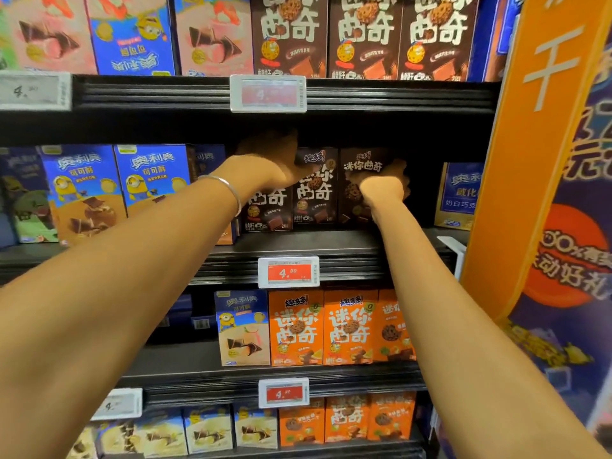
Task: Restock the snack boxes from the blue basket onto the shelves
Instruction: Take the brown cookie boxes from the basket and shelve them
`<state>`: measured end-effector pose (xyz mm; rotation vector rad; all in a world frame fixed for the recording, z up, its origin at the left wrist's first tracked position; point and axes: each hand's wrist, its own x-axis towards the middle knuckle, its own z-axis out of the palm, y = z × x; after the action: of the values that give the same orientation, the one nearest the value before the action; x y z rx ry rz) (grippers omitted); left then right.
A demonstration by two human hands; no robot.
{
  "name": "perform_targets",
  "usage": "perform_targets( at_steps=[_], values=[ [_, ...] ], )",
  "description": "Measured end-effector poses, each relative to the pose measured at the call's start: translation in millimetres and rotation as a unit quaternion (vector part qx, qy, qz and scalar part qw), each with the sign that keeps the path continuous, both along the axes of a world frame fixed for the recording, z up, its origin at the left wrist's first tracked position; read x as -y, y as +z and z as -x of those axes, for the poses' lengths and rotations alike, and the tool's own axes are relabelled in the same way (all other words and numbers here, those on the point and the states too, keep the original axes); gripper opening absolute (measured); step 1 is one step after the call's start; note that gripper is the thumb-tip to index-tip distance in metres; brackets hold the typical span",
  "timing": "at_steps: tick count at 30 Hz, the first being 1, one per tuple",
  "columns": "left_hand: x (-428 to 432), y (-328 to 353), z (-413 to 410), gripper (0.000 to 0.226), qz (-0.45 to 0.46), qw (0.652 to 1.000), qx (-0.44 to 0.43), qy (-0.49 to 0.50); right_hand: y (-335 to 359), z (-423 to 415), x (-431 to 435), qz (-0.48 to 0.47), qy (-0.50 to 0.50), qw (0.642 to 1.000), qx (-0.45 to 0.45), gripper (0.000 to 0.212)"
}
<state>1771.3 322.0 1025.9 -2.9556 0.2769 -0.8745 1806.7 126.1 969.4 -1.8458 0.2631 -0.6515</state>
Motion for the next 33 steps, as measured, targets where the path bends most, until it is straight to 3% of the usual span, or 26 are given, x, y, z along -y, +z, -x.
perform_targets(
  at_steps=[5, 8, 11, 13, 16, 20, 23, 26, 30, 33],
  values=[
    [8, -16, 47, 0.091, 0.030, 0.999, 0.040, -0.016, -1, 47, -7, -0.040, 0.050, 0.994, 0.084, 0.076],
    [8, -43, 93, 0.084, 0.099, 0.987, 0.102, -0.077, -14, 97, -19, -0.057, 0.090, 0.979, 0.176, 0.073],
    [0, -93, 142, 0.071, 0.169, 0.954, 0.187, -0.165, -53, 151, -42, -0.104, 0.090, 0.922, 0.362, 0.037],
    [-8, -147, 168, 0.048, 0.242, 0.914, 0.259, -0.199, -98, 178, -65, -0.119, 0.124, 0.894, 0.414, 0.022],
    [-11, -258, 212, 0.026, 0.373, 0.876, 0.251, -0.177, -190, 203, -97, -0.142, 0.240, 0.914, 0.296, 0.013],
    [-21, -421, 268, 0.018, 0.531, 0.845, 0.058, -0.014, -335, 228, -114, -0.087, 0.323, 0.942, 0.010, 0.004],
    [-41, -528, 308, 0.013, 0.582, 0.797, -0.120, 0.110, -433, 254, -114, -0.008, 0.367, 0.911, -0.188, 0.005],
    [-70, -619, 342, 0.016, 0.602, 0.735, -0.236, 0.203, -530, 282, -112, 0.017, 0.354, 0.885, -0.302, 0.008],
    [-107, -741, 376, 0.005, 0.638, 0.675, -0.279, 0.245, -664, 313, -118, 0.012, 0.300, 0.852, -0.429, 0.010],
    [-134, -843, 394, 0.032, 0.713, 0.571, -0.272, 0.302, -774, 332, -133, -0.023, 0.287, 0.823, -0.489, 0.005]
  ],
)
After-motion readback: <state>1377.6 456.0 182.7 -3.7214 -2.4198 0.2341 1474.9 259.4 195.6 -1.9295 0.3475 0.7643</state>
